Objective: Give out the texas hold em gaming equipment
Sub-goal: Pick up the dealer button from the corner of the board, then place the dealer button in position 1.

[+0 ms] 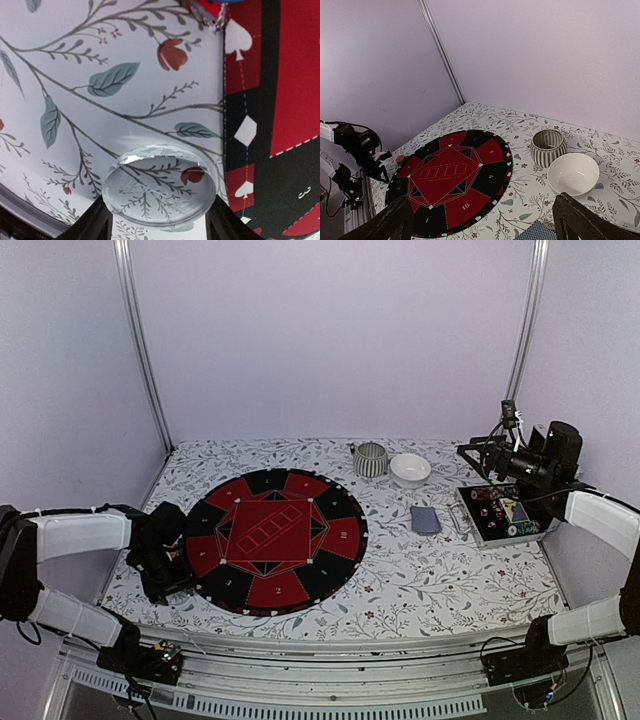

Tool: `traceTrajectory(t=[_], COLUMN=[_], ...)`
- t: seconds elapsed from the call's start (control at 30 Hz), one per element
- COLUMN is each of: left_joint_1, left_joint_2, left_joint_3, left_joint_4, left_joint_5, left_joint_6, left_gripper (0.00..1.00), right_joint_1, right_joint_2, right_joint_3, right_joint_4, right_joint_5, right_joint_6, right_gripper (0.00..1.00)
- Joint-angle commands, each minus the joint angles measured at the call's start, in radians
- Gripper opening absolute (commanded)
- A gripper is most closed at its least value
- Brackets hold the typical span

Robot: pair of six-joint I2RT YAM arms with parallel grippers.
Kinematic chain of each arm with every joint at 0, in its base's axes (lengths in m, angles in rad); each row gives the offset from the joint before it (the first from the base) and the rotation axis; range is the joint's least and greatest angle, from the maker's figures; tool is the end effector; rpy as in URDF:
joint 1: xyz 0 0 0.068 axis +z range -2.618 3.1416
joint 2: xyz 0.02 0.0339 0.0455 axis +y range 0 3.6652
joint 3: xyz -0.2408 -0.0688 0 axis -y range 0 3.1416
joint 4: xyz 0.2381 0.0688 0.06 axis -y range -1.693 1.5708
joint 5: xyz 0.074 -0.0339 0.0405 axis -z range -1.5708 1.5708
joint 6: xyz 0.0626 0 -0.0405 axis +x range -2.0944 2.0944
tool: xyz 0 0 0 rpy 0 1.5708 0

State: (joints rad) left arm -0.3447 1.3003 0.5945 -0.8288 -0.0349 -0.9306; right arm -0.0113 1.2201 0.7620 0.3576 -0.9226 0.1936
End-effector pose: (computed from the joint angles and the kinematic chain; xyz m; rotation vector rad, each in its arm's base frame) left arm 0.1708 -0.0590 0.1003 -0.8938 2.9597 0.0100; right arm 0.2891 0.0466 0.2769 -0.5381 1.6238 0.9008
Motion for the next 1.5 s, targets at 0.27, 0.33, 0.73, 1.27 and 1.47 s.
traceTrajectory(t=[0.27, 0.33, 0.73, 1.27, 1.47], left_joint_1=[0.003, -0.029, -0.452, -0.659, -0.663], left_joint_2=[-0.052, -0.06, 0.304, 0.95, 0.965], left_joint_3=[0.106, 0.154, 0.661, 1.237, 1.233], left_joint_4=[-0.067, -0.088, -0.038, -0.196, -0.243], left_joint_5=[-0.093, -0.15, -0.116, -0.02, -0.002], left_joint_6=[0.004, 0.014, 0.444, 0.775, 0.779], left_gripper=[0.47, 0.46, 0.44, 0.44, 0.55], right_joint_1=[0.007, 0.007, 0.008, 0.015, 0.016], right_joint_2=[0.007, 0.008, 0.021, -0.028, -0.026], right_joint_3=[0.032, 0.035, 0.047, 0.024, 0.026], right_joint_4=[-0.014, -0.013, -0.011, -0.032, -0.036], right_joint_5=[-0.016, -0.024, -0.048, -0.041, -0.042], right_joint_6=[-0.004, -0.001, 0.043, 0.069, 0.069], right_gripper=[0.99, 0.99, 0.99, 0.99, 0.99])
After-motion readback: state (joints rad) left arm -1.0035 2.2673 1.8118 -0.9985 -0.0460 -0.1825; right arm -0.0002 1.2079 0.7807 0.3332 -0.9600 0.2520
